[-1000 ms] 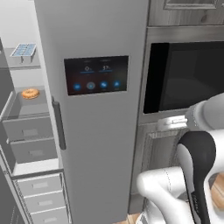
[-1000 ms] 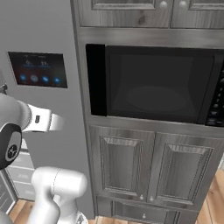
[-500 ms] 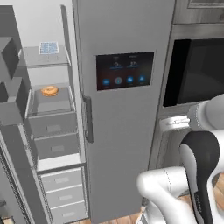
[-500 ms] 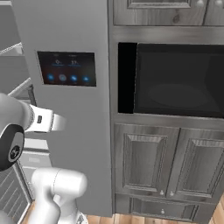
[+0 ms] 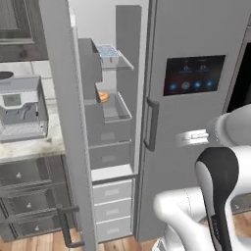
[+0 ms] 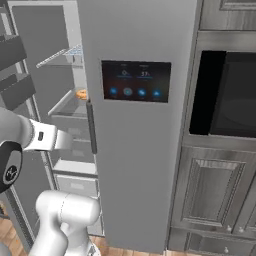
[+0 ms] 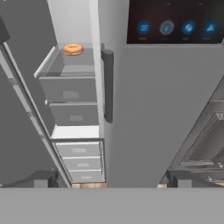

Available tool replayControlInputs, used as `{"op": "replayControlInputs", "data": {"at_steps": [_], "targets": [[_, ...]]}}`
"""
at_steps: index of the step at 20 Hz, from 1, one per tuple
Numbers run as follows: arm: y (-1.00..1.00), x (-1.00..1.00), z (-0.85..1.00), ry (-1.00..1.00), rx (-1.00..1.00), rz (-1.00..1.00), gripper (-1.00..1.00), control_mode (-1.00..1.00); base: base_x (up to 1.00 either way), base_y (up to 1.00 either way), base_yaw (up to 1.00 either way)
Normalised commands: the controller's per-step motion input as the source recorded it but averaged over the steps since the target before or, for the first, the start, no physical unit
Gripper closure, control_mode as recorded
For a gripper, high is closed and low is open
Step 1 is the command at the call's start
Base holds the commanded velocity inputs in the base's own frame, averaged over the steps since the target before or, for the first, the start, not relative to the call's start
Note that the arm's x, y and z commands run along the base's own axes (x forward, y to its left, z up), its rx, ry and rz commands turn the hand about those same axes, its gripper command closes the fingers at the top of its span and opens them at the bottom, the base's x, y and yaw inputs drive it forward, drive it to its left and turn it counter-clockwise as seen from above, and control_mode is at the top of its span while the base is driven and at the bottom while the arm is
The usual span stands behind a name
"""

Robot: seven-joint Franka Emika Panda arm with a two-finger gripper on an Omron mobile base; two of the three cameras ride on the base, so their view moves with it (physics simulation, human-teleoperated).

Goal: Open the freezer door, pick up the ice cube tray from the freezer, and place it on the dining counter.

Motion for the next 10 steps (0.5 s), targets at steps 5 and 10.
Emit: {"op": "replayControlInputs", "data": {"at_steps": [5, 10], "targets": [[0.00, 0.00, 0.00, 0.00, 0.00, 0.00, -1.00, 1.00, 0.17, 0.04, 0.25], [0.00, 0.00, 0.00, 0.00, 0.00, 0.00, -1.00, 1.00, 0.22, 0.00, 0.28]]}}
